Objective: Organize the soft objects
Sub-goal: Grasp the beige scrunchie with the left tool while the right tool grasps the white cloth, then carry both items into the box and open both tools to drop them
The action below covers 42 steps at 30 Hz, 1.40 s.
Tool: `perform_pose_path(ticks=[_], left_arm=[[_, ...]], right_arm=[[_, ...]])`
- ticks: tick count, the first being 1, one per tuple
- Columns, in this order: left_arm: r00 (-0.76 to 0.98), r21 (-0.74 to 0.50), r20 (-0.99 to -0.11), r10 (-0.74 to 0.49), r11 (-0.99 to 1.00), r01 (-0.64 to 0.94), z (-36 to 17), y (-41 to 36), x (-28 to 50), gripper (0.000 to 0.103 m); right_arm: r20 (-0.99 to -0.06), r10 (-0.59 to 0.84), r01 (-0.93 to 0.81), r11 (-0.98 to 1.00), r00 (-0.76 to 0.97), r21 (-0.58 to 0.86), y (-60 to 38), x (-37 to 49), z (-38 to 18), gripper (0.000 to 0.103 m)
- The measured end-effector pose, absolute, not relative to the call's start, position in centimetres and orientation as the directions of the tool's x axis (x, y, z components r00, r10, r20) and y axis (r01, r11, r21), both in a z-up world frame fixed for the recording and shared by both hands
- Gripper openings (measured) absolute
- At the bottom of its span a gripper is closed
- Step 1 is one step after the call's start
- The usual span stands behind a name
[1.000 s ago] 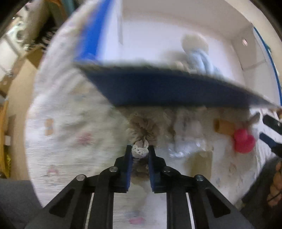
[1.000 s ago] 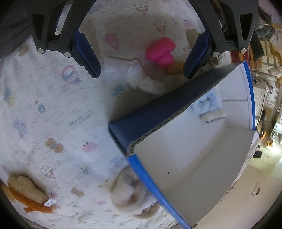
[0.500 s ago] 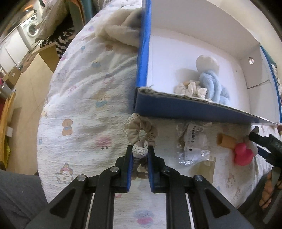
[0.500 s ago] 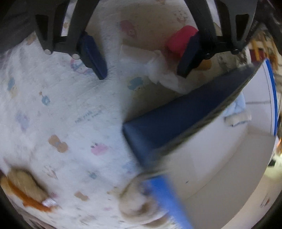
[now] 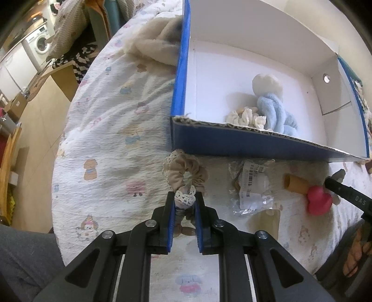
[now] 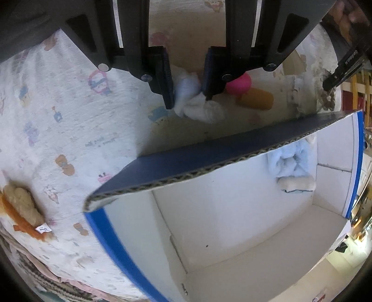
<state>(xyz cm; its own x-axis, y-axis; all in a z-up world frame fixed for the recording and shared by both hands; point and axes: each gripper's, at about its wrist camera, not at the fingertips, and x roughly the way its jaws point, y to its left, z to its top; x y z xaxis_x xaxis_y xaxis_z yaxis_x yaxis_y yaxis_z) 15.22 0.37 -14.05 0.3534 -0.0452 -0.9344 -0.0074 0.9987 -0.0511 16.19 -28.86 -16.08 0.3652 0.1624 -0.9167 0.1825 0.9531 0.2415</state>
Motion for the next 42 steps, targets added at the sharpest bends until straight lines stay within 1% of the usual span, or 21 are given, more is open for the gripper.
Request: perform_pose_path(ticks=[6, 9, 19, 22, 30, 36, 42], left_arm=[[0.36, -0.052, -0.932, -0.046, 0.999, -0.008, -13.7, 0.5, 14.9, 0.014], [0.367, -0.032, -0.93, -0.03, 0.999, 0.002, -13.5, 0.3, 14.7, 0.014], [0.396, -0.017, -0.918, -0.005, 0.999, -0.028, -12.3, 0.5, 13.6, 0.014], [0.426, -0.052, -0.905, -0.019, 0.996, -0.067, -11.2, 1.4, 13.1, 0.014], [0.548, -0.051, -0.836, 0.018, 0.993, -0.11, -7.3, 1.6, 11.3, 0.014], [0.625, -0.063, -0.78, 0.008, 0.994, -0.091, -3.3, 0.9, 12.4, 0.014], [0.639, -0.084, -0.769, -0.025, 0.994, -0.063, -1.1, -0.4, 15.1, 0.014]], right_arm=[[-0.899, 0.159, 0.175, 0.953, 0.408, 0.248, -28.1, 15.4, -15.5, 0.025], [-0.888, 0.163, 0.171, 0.951, 0.431, 0.258, -27.6, 14.5, -14.8, 0.025], [-0.833, 0.214, 0.099, 0.947, 0.51, 0.305, -27.6, 12.1, -11.0, 0.025], [-0.807, 0.211, 0.081, 0.949, 0.552, 0.304, -27.6, 11.5, -9.6, 0.025], [-0.715, 0.24, 0.012, 0.944, 0.657, 0.328, -27.8, 11.0, -5.5, 0.025], [-0.688, 0.267, -0.03, 0.942, 0.675, 0.336, -27.5, 12.7, -3.7, 0.025], [-0.668, 0.297, -0.069, 0.936, 0.682, 0.346, -27.0, 15.8, -2.3, 0.025]])
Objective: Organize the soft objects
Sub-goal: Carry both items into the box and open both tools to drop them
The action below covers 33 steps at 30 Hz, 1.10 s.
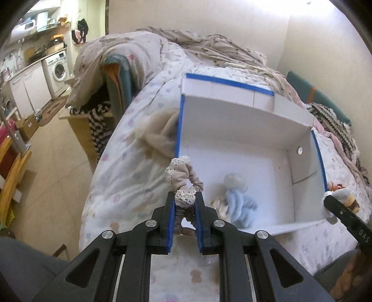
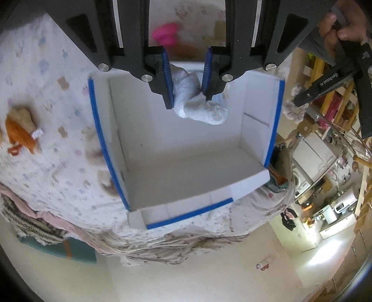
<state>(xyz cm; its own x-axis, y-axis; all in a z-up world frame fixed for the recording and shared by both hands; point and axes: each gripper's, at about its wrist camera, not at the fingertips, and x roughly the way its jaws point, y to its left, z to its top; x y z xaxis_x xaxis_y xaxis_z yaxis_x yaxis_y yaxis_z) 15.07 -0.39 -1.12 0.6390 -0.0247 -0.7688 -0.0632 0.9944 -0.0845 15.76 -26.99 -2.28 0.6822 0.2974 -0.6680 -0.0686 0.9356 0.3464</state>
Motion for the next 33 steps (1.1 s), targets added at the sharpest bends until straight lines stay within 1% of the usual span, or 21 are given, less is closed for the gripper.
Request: perform_pose_path(ticks=[4, 9, 15, 20, 25, 29, 33], left_arm=[[0.661, -0.065, -0.75, -0.026, 0.997, -0.035, -0.1, -1.7, 16.9, 0.014], [0.66, -0.042, -0.75, -0.024, 0.999, -0.011, 0.0, -3.3, 19.8, 0.014], [0.591, 0.014, -0.807, -0.004, 1.0, 0.026, -2.8, -5.1, 22.6, 0.014], [0.536, 0.043, -0.845, 0.004, 0.997, 0.061, -5.5, -6.3, 23.6, 0.014], [0.513, 0.074, -0.858, 0.02, 0.994, 0.084, -7.2, -7.4, 24.4, 0.014], [0.496, 0.053, -0.868, 0.004, 0.995, 0.084, -7.9, -7.5, 25.0, 0.014], [0.491, 0.081, -0.871, 0.031, 0.993, 0.081, -8.7, -8.0, 25.6, 0.014]], right_arm=[[-0.662, 0.307, -0.087, 0.935, 0.683, 0.344, -26.6, 17.9, -2.0, 0.025], [-0.687, 0.318, -0.085, 0.933, 0.653, 0.351, -26.2, 20.5, -3.2, 0.025], [-0.717, 0.299, -0.178, 0.954, 0.63, 0.242, -24.9, 21.9, -6.2, 0.025], [-0.729, 0.326, -0.165, 0.944, 0.601, 0.286, -25.4, 22.2, -8.6, 0.025], [-0.727, 0.346, -0.173, 0.937, 0.593, 0.304, -25.5, 22.8, -8.9, 0.025], [-0.751, 0.344, -0.166, 0.938, 0.564, 0.305, -25.2, 23.2, -9.6, 0.025], [-0.764, 0.342, -0.166, 0.939, 0.548, 0.302, -24.9, 23.4, -9.8, 0.025]])
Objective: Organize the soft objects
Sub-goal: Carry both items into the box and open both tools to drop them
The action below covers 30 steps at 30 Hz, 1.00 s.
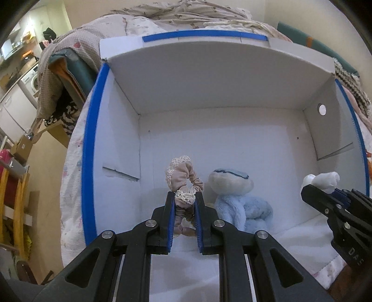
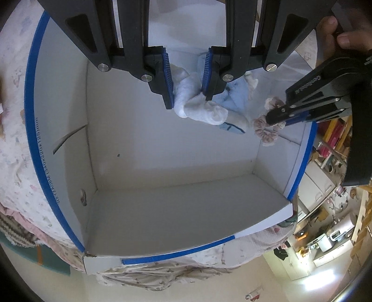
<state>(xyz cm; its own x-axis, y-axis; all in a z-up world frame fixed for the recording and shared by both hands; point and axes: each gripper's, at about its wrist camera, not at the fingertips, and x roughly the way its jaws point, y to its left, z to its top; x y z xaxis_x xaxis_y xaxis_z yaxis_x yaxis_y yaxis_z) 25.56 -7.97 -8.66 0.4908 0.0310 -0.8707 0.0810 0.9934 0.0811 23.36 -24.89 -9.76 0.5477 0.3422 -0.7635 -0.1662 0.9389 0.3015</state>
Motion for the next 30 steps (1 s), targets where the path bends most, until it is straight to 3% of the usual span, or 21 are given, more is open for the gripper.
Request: perform_pose_path(ticks=[9, 11, 17, 22, 24, 25, 26, 27, 30], left_arm=[[0.469, 0.094, -0.882, 0.051, 0.993, 0.07, -9.7, -8.3, 26.4, 0.017], [0.467, 0.091, -0.883, 0.053, 0.994, 0.06, -9.6, -8.3, 26.6, 0.03], [0.486, 0.106, -0.872, 0.065, 0.993, 0.058, -9.0, -8.2, 26.5, 0.054], [0.495, 0.121, -0.865, 0.083, 0.992, 0.046, -8.5, -8.0, 26.3, 0.06], [0.5, 0.114, -0.863, 0.078, 0.993, 0.041, -8.2, -7.8, 26.1, 0.064], [0.501, 0.115, -0.862, 0.08, 0.993, 0.038, -8.1, -7.7, 26.0, 0.065], [0.503, 0.115, -0.86, 0.082, 0.993, 0.035, -7.9, -7.6, 25.9, 0.066], [0.507, 0.116, -0.858, 0.084, 0.993, 0.031, -7.7, -7.5, 25.8, 0.066], [0.518, 0.121, -0.851, 0.088, 0.992, 0.029, -7.4, -7.2, 25.4, 0.066]], right_arm=[[-0.764, 0.343, -0.161, 0.938, 0.546, 0.306, -24.8, 23.8, -9.7, 0.025], [-0.763, 0.344, -0.158, 0.938, 0.547, 0.31, -24.9, 23.8, -9.6, 0.025], [-0.762, 0.342, -0.155, 0.938, 0.549, 0.309, -25.1, 23.7, -9.6, 0.025], [-0.732, 0.375, -0.152, 0.923, 0.569, 0.354, -25.7, 23.3, -9.1, 0.027], [-0.717, 0.389, -0.149, 0.915, 0.578, 0.376, -26.0, 23.2, -8.9, 0.032], [-0.711, 0.392, -0.146, 0.912, 0.583, 0.383, -26.2, 23.2, -8.8, 0.043], [-0.71, 0.383, -0.138, 0.915, 0.591, 0.379, -26.3, 23.1, -8.7, 0.064], [-0.707, 0.366, -0.129, 0.921, 0.605, 0.367, -26.3, 22.9, -8.6, 0.07], [-0.699, 0.336, -0.126, 0.934, 0.631, 0.336, -26.1, 22.6, -8.1, 0.071]])
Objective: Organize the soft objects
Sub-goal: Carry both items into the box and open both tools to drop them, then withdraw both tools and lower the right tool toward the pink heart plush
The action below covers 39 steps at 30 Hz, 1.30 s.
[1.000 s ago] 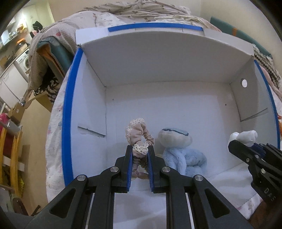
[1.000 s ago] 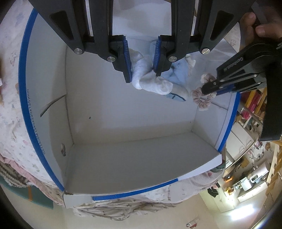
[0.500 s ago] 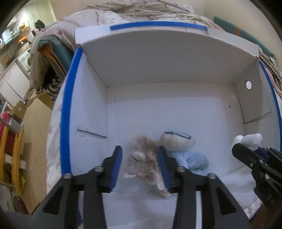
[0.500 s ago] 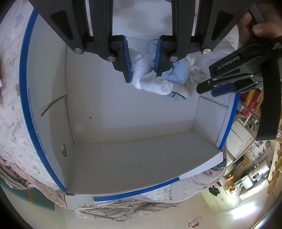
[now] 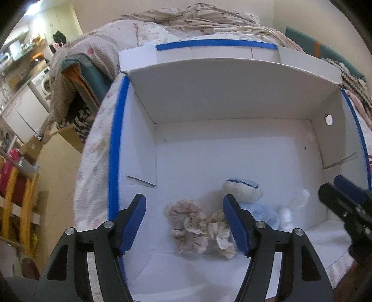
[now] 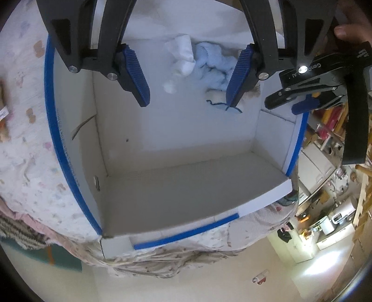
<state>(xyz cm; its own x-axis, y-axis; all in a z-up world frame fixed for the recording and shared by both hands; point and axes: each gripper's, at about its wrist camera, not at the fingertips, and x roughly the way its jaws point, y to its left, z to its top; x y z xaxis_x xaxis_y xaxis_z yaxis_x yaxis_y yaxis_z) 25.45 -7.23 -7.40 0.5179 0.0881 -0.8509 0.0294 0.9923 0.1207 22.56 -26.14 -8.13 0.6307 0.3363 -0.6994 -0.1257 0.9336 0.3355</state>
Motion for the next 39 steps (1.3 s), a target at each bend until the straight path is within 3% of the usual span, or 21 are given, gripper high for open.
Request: perform_pose_path(ticks=[21, 31, 36, 39], left_arm=[[0.543, 0.107, -0.836, 0.081, 0.994, 0.017, -6.0, -6.1, 23.5, 0.066], [0.585, 0.11, -0.809, 0.048, 0.991, 0.07, -4.6, -6.0, 20.2, 0.066], [0.559, 0.031, -0.829, -0.008, 0.998, 0.06, -4.8, -4.7, 17.9, 0.066], [0.56, 0.062, -0.828, 0.016, 0.996, 0.063, -5.0, -4.3, 16.4, 0.066]], right_arm=[[-0.692, 0.287, -0.103, 0.95, 0.662, 0.295, -27.4, 20.0, -6.8, 0.074], [-0.706, 0.267, -0.093, 0.957, 0.656, 0.275, -27.5, 17.6, -6.8, 0.074], [-0.713, 0.269, -0.077, 0.954, 0.648, 0.29, -28.0, 15.9, -6.9, 0.074], [-0.724, 0.277, -0.069, 0.951, 0.632, 0.303, -28.3, 14.9, -7.3, 0.074]])
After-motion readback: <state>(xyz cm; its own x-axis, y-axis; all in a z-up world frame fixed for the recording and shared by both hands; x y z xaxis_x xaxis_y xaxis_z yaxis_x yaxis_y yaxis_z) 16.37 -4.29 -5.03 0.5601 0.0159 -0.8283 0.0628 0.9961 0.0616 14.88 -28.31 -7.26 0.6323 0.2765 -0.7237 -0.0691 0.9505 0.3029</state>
